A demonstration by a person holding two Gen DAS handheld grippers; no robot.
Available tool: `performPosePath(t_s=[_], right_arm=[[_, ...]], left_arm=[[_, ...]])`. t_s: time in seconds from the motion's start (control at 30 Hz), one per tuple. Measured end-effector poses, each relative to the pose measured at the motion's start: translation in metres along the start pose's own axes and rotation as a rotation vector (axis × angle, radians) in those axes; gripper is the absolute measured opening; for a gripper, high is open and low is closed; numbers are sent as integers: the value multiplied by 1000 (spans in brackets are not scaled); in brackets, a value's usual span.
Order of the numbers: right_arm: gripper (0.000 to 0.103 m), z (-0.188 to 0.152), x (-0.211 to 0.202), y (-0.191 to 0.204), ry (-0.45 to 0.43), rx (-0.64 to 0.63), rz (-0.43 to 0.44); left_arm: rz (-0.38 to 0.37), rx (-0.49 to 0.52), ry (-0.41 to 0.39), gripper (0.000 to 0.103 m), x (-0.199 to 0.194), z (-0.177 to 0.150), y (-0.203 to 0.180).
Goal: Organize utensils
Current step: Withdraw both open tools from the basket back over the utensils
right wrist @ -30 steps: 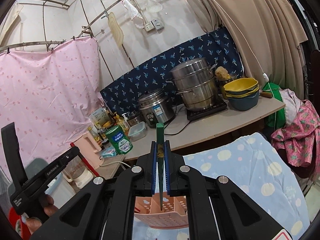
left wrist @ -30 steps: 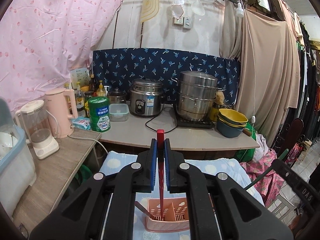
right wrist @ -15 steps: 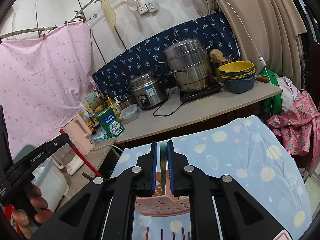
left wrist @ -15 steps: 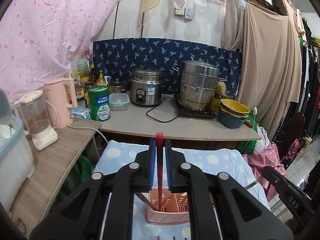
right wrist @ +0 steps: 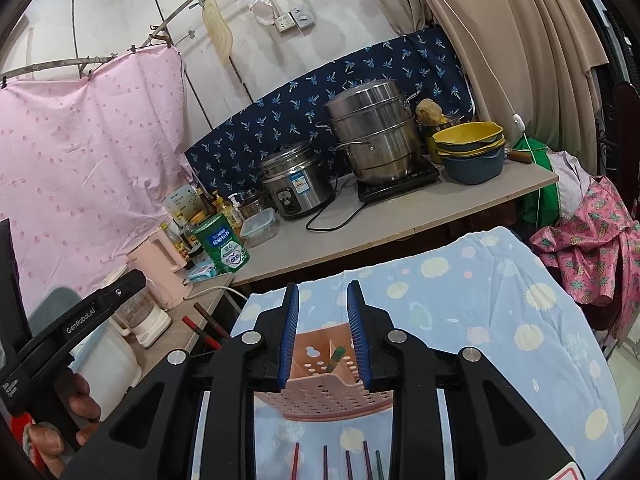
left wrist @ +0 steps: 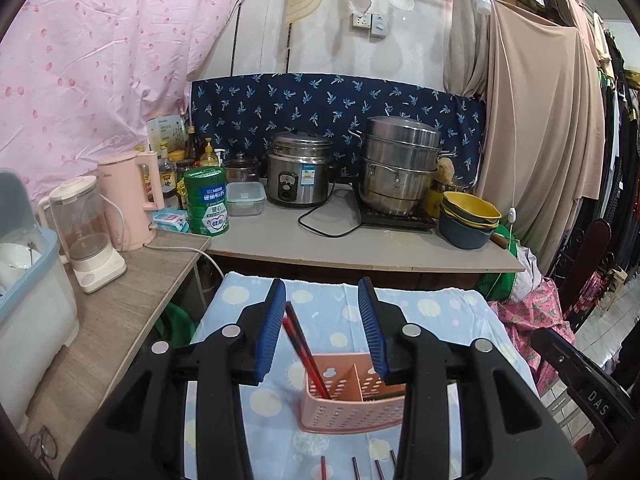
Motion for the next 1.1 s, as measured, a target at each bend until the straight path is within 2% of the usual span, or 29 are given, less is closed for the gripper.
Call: performPosePath(t_s=[0.2,0.33,0.5,0.63,1.1], right_arm=[[25,-27,-5,-4,38,1,-4],[25,-47,-9,-9,68,11,-4],[25,-70,-14,-15,95,14,-17],[25,-90,-19,-20,120,17,-32],[25,-174,-13,-46,287,13,-90]], left_arm=[[5,-3,28,36,-6,-23,3],[12,-2,49,43,-9,-38,3],[26,18,75,44,-13,-61,0],[20,18,103,51,-15,-82,-1],[6,3,282,51,0,-175,8]])
Point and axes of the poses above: each gripper's, at about its wrist camera, not at the fingertips, and x roughly the way its jaws point, y to its left, z to its top, the point moved 2 cm from there along x, roughly the way its jaws point, and after that the axes turned 13 degrees about y, right-handed, at the moved point
